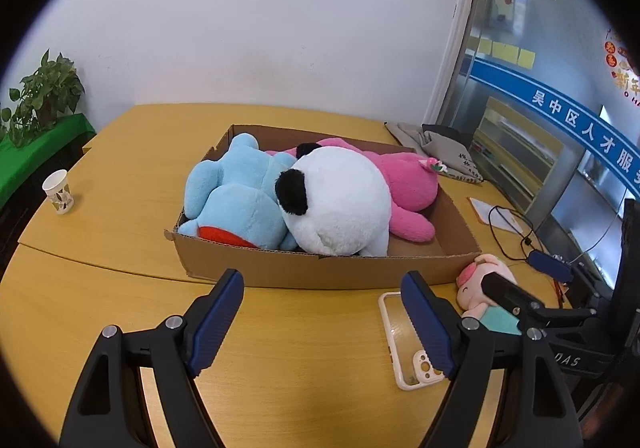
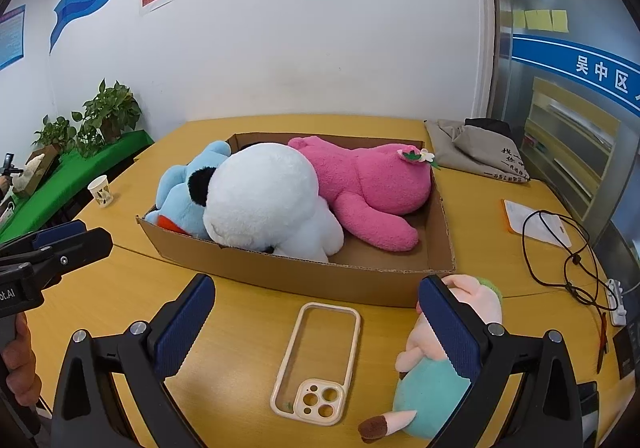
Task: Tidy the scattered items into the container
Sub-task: 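Withdraw both grippers from the box, then move both grippers to the pig plush and close them on it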
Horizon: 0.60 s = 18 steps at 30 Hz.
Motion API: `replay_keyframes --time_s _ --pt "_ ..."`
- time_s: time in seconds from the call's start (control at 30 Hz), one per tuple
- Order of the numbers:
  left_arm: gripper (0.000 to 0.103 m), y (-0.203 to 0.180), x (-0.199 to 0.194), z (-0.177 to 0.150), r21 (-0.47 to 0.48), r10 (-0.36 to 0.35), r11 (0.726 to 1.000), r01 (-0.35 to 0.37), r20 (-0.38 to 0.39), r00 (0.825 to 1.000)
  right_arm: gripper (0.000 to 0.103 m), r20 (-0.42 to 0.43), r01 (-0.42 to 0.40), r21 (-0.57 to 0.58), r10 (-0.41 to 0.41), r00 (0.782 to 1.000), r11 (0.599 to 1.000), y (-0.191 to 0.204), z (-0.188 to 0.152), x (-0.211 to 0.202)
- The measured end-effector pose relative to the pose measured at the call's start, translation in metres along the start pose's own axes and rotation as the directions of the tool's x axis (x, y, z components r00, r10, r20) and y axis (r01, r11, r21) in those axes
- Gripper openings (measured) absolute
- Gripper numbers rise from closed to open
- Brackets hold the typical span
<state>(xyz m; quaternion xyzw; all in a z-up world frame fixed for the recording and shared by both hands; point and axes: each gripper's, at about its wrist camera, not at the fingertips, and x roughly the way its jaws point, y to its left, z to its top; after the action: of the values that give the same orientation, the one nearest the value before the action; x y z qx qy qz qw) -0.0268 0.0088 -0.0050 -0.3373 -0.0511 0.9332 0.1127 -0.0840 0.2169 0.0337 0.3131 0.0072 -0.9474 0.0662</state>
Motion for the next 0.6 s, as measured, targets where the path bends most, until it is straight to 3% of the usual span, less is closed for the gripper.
replay_keyframes --time_s 0.4,0.53,0.6 --pt "0.081 -0.007 0.018 -0.005 0.016 -0.036 0.999 0.037 -0.052 0.998 0.103 -0.012 0.008 0.0 -0.008 1.0 1.0 -0.007 -0.003 0.008" --pt "0.081 -0.012 0.026 -0.008 0.021 -0.064 0.998 0.065 -0.077 0.995 0.103 -0.004 0.018 0.019 -0.018 1.0 1.0 -0.033 -0.009 0.006" --pt "0.081 -0.015 0.03 -0.01 0.021 -0.076 0.997 0.078 -0.095 0.993 0.103 -0.033 0.07 0.06 -0.068 0.997 0.996 -0.059 -0.016 0.009"
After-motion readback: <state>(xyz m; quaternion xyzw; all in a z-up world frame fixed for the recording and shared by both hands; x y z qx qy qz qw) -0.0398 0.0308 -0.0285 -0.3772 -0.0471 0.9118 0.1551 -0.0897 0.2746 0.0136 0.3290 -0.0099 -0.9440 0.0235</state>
